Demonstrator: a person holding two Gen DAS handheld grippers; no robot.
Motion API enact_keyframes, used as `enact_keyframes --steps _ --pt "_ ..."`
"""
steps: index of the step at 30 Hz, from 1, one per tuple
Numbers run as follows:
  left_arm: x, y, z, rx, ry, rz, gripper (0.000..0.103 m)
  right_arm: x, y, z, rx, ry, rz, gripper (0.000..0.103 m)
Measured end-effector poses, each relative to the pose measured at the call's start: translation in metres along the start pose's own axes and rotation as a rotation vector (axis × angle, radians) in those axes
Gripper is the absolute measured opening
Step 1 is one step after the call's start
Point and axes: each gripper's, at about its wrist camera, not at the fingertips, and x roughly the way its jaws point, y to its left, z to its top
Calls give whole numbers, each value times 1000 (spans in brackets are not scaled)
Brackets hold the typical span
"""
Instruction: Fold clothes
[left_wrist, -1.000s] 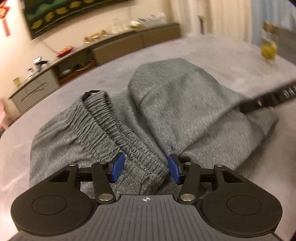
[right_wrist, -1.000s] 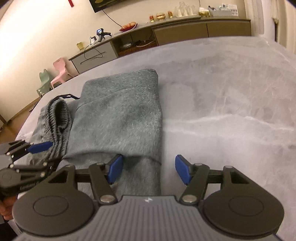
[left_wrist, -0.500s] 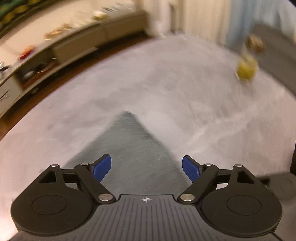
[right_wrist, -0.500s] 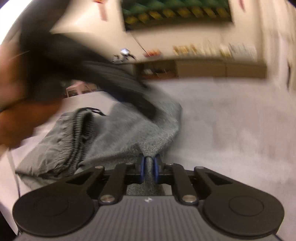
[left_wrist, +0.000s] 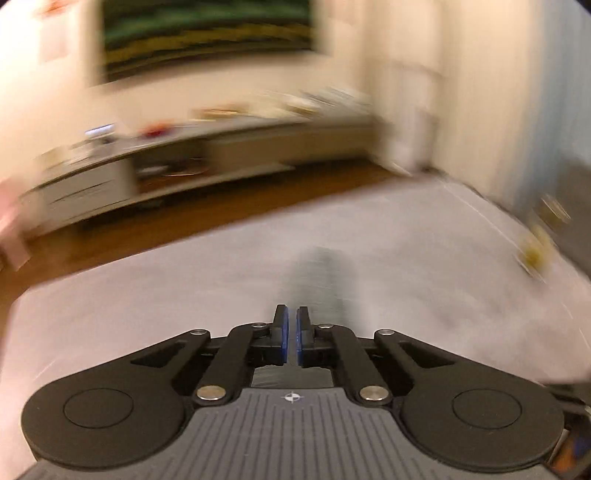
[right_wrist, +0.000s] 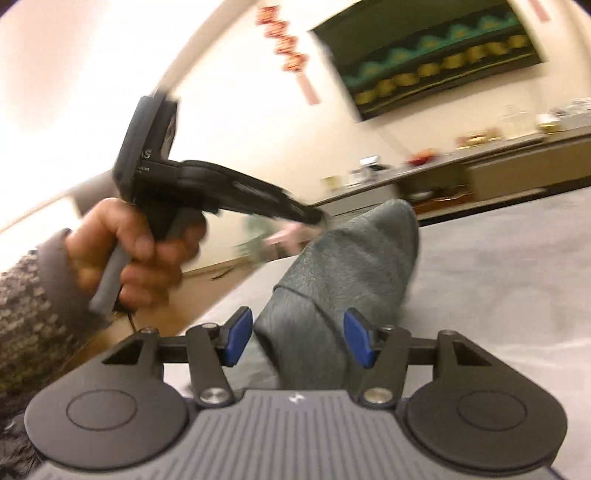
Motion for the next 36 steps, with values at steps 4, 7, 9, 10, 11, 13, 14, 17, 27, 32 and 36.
enact_keyframes --steps 4,7,9,10,11,13,14,17,27,32,36 --pt "21 102 -56 -246 113 126 4 47 26 -16 -98 133 -7 57" --pt "36 121 -99 -328 152 142 6 80 42 -28 -164 211 -93 55" --pt "47 108 -112 -276 172 98 10 81 42 -28 -158 217 -141 54" --pt "53 98 -117 -233 186 87 12 79 41 -27 -153 214 -159 54" --pt "59 89 -122 -190 201 77 17 76 39 -26 -145 211 -177 55" --pt "59 80 -131 -156 208 80 22 67 33 -22 -83 205 -229 61" --pt "59 76 -136 -140 211 82 24 62 29 -19 -48 202 -256 71" --pt "58 67 -139 -142 227 22 24 45 -3 -14 179 210 -306 84" --pt "60 40 -143 -43 204 -39 23 44 -122 -20 667 277 -243 31" --pt "86 24 -135 -55 200 -157 22 40 -119 3 531 229 -386 15" --pt "99 21 -127 -168 198 -309 22 38 -64 57 269 173 -495 14"
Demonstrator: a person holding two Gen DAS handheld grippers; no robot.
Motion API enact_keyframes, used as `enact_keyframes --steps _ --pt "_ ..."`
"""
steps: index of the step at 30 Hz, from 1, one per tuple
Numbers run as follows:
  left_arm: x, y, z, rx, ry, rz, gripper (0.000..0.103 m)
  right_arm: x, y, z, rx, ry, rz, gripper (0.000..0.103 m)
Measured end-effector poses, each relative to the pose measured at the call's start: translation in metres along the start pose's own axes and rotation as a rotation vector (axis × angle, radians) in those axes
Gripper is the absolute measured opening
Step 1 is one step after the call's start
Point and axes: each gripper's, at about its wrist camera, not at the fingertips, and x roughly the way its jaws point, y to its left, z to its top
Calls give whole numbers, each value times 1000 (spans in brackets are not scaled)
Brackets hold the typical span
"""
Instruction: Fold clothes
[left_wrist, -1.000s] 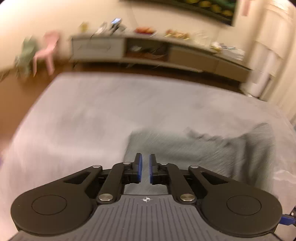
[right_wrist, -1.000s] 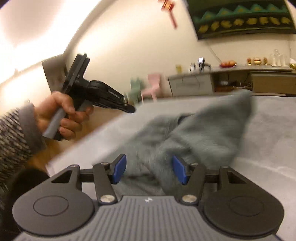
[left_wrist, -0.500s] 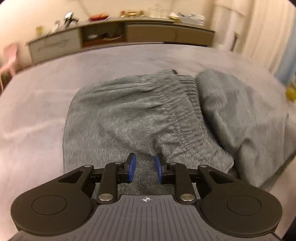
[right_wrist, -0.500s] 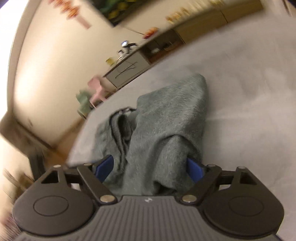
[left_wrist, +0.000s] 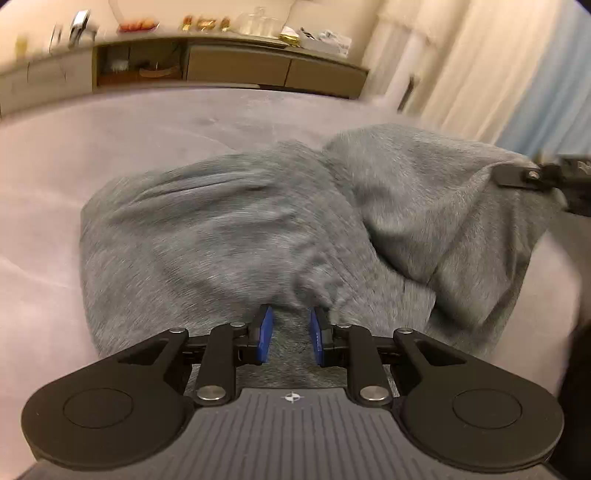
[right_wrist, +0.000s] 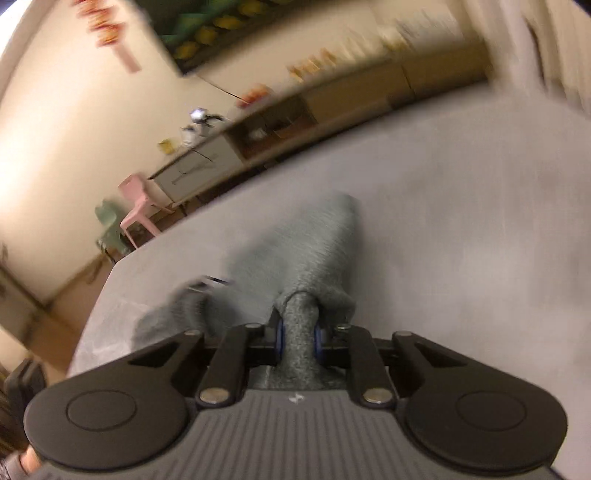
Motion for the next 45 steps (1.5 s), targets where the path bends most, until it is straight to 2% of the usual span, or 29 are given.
enact_keyframes --steps 1,3,5,7,9,11,14,18,20,21,23,25,27,29,30,32,33,35,37,39,41,44,45 --pt "-5 9 3 -51 -16 -32 22 -9 31 -4 -101 -20 -6 14" --pt "-31 37 14 -170 -95 -51 22 -27 94 -13 -305 -58 -16 14" --pt "-63 69 21 -289 -186 -82 22 -34 162 -47 -510 -61 30 15" --pt "-88 94 21 -353 -249 -64 22 -13 215 -91 -645 11 72 14" --pt "-94 108 13 -383 -244 -67 23 20 248 -131 -717 109 79 14" --pt "-89 108 6 -366 -193 -87 26 58 261 -163 -763 195 40 14" --pt "-78 93 0 -284 -122 -44 27 72 272 -184 -841 185 -8 15" --pt "-71 85 1 -265 -108 -60 33 69 281 -184 -923 195 -47 15" --pt "-69 81 1 -279 -111 -76 47 63 272 -181 -1039 199 -108 15" --pt "-68 79 2 -286 -113 -84 48 60 268 -180 -1096 201 -139 15" --pt "-57 70 -1 -263 -90 -92 48 56 253 -166 -1151 197 -222 15" --pt "-44 59 -5 -236 -65 -101 48 54 234 -142 -1137 176 -321 15" --pt "-28 35 -8 -173 -39 -120 48 51 222 -125 -1103 145 -384 15" --pt "-12 13 -13 -120 -17 -139 48 39 223 -121 -1060 101 -382 15" --pt "-6 8 -16 -121 -19 -134 48 33 227 -126 -1046 96 -333 15" --pt "5 -2 -20 -124 -24 -124 32 20 233 -138 -1019 86 -241 15" --pt "6 -1 -21 -117 -29 -113 30 15 226 -144 -1010 75 -236 15" --pt "3 17 -20 -217 -12 -136 32 18 216 -147 -937 97 -204 14" --pt "-11 36 -21 -281 -42 -124 32 19 201 -150 -891 102 -185 14" --pt "-21 53 -19 -332 -79 -121 32 27 199 -147 -901 79 -193 14" --pt "-29 67 -15 -369 -122 -127 36 29 203 -150 -937 44 -213 14" --pt "-15 75 -19 -434 -75 -143 36 38 219 -165 -1005 32 -219 15" --pt "-12 65 -22 -432 -60 -127 36 41 224 -174 -1029 53 -202 15"
